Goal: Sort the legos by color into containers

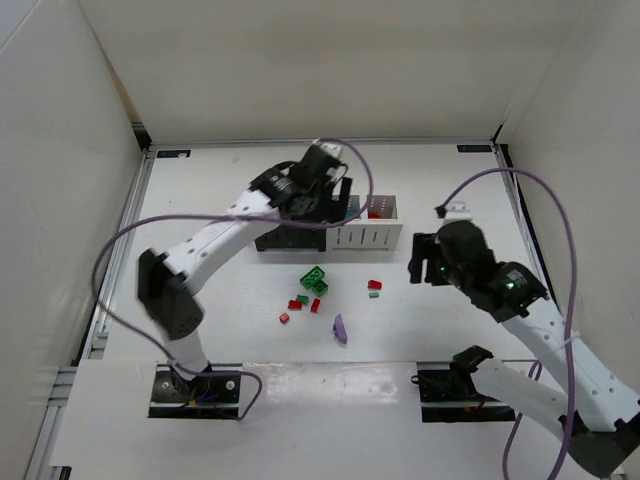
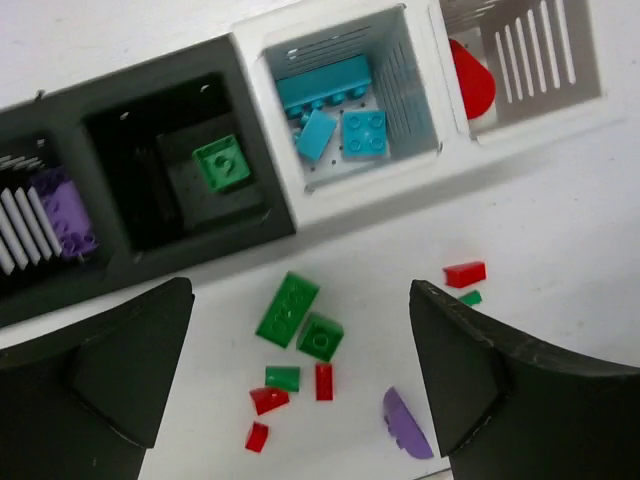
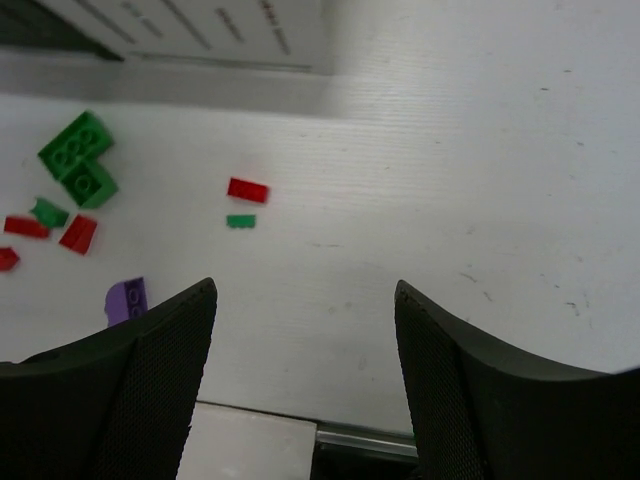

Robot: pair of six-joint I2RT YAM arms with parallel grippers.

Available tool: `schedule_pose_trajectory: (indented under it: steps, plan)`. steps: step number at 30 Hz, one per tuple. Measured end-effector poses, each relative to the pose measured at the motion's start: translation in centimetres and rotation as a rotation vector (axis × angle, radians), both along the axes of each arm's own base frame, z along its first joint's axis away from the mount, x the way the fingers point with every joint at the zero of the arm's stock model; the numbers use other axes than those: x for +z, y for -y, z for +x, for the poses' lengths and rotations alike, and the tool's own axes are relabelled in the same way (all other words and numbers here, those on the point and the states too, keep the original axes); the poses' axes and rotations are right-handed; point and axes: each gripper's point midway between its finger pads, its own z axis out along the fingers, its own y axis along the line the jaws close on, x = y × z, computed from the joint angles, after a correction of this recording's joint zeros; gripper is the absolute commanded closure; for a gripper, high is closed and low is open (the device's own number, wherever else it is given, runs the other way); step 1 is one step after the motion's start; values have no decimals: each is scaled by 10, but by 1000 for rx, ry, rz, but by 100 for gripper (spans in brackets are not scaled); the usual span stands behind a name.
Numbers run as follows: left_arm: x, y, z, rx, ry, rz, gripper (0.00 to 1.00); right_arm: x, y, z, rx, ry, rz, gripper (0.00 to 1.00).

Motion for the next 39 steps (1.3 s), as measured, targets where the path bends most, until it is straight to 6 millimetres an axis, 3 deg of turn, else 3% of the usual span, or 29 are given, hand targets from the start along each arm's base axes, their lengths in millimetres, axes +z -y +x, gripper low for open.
schedule_pose_trajectory:
  steps: [4, 8, 13, 18, 22, 29, 36, 39]
  plan:
    - [28, -49, -50, 59, 26, -72, 0, -9, -39, -16, 127, -22, -23, 24]
    - [35, -96, -99, 130, 32, -138, 0, -33, -82, -40, 262, -74, -49, 24]
    - [-5, -150, -156, 246, -57, -131, 0, -75, -132, -59, 372, -173, -96, 26]
    - [-38, -186, -195, 356, -128, -131, 0, -122, -170, -76, 471, -264, -187, 28]
    - [-42, -202, -211, 416, -133, -166, 0, -147, -192, -73, 488, -316, -201, 30]
    - [-44, -218, -219, 480, -138, -146, 0, -169, -203, -74, 500, -366, -208, 37]
    - [-45, -220, -220, 490, -143, -131, 0, -181, -205, -81, 496, -399, -213, 74]
    - [-45, -220, -220, 491, -140, -133, 0, -181, -206, -82, 494, -400, -213, 81]
